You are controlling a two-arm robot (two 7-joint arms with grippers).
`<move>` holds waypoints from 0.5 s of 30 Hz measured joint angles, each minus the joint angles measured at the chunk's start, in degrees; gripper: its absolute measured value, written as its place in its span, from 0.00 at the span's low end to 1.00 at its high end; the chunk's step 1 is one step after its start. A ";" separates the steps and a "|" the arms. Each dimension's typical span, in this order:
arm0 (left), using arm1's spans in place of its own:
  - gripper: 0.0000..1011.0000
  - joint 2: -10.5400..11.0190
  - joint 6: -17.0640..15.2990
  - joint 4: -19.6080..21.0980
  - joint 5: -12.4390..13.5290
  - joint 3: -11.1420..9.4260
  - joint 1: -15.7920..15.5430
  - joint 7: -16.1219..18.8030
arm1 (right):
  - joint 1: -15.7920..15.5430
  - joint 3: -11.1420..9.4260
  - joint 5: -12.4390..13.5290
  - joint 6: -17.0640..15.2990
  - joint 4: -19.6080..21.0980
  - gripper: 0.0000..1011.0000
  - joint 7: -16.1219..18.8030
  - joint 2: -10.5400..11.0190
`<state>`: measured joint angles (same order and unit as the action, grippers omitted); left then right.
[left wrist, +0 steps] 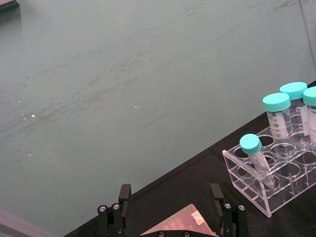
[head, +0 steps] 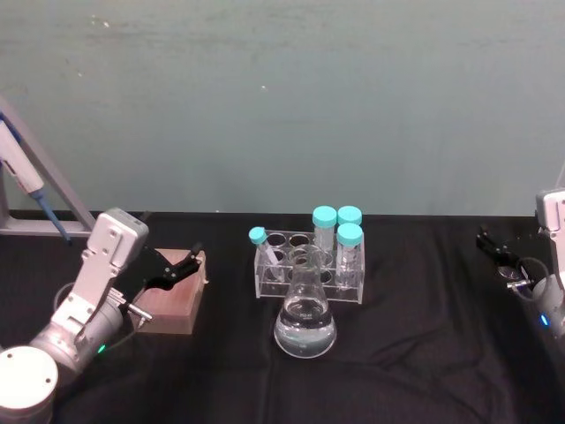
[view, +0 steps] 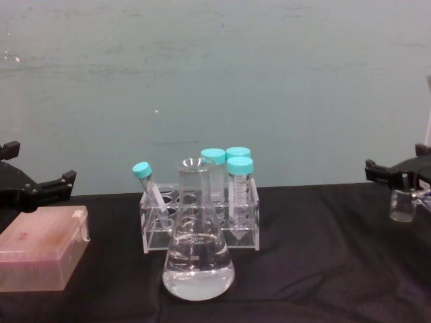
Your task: Place the experimental apparatus aside using one hand.
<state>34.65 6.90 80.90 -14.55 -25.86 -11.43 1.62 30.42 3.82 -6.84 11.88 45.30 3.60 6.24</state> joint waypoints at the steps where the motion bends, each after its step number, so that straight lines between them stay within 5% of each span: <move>1: 0.99 0.00 0.00 0.00 0.00 0.00 0.00 0.00 | -0.23 0.14 -0.02 0.14 0.48 0.99 0.36 0.13; 15: 0.99 0.00 0.01 -0.01 0.00 0.00 0.00 0.00 | -4.43 3.41 4.42 2.54 9.30 0.99 12.11 2.75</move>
<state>34.65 6.91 80.90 -14.55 -25.86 -11.43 1.62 25.99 7.23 -2.42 14.42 54.59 15.70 8.99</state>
